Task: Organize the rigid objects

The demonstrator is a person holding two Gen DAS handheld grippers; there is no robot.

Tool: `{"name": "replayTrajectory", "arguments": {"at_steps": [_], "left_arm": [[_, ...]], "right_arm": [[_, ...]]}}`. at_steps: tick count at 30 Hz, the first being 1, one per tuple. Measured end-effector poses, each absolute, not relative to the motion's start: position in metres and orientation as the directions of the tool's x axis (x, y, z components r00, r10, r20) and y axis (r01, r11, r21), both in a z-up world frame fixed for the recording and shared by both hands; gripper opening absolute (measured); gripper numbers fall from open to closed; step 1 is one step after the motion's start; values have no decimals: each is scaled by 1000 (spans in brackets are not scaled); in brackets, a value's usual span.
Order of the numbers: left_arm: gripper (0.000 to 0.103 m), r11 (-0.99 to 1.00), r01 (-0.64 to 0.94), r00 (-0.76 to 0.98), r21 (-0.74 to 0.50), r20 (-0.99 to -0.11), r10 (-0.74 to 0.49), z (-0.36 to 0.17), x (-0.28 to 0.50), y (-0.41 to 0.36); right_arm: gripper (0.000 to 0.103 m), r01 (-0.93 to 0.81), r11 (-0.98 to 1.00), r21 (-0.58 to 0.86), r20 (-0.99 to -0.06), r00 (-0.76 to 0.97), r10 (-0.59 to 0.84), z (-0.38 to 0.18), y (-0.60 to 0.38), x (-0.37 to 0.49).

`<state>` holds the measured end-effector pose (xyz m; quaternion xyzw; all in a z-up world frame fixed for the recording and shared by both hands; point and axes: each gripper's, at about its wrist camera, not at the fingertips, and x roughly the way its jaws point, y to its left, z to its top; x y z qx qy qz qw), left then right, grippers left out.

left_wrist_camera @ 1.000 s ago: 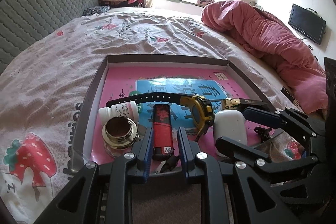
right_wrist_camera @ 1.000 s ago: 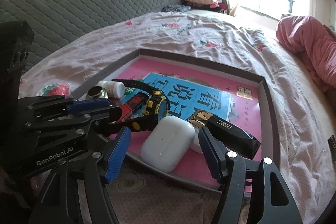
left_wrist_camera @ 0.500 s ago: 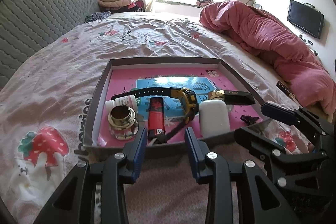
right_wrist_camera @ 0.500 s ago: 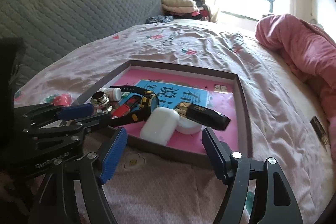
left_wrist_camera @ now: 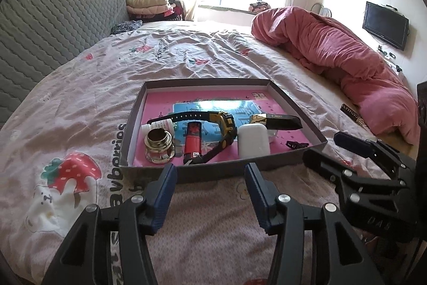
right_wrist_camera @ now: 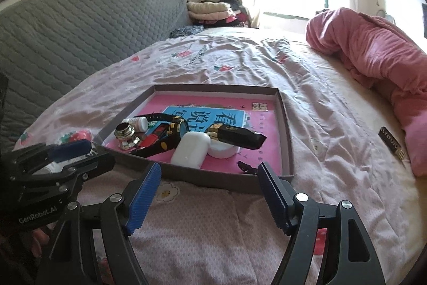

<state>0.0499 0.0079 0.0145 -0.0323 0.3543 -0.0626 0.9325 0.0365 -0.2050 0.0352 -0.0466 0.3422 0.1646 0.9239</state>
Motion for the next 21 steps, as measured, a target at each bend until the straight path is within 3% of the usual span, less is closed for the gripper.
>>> {"name": "replayTrajectory", "arguments": {"at_steps": [21], "left_arm": [[53,995,61,742,-75,-663,-96,28,10,3]], "right_arm": [[76,-332,943,-4,-652,716,249,44,-210,-7]]}}
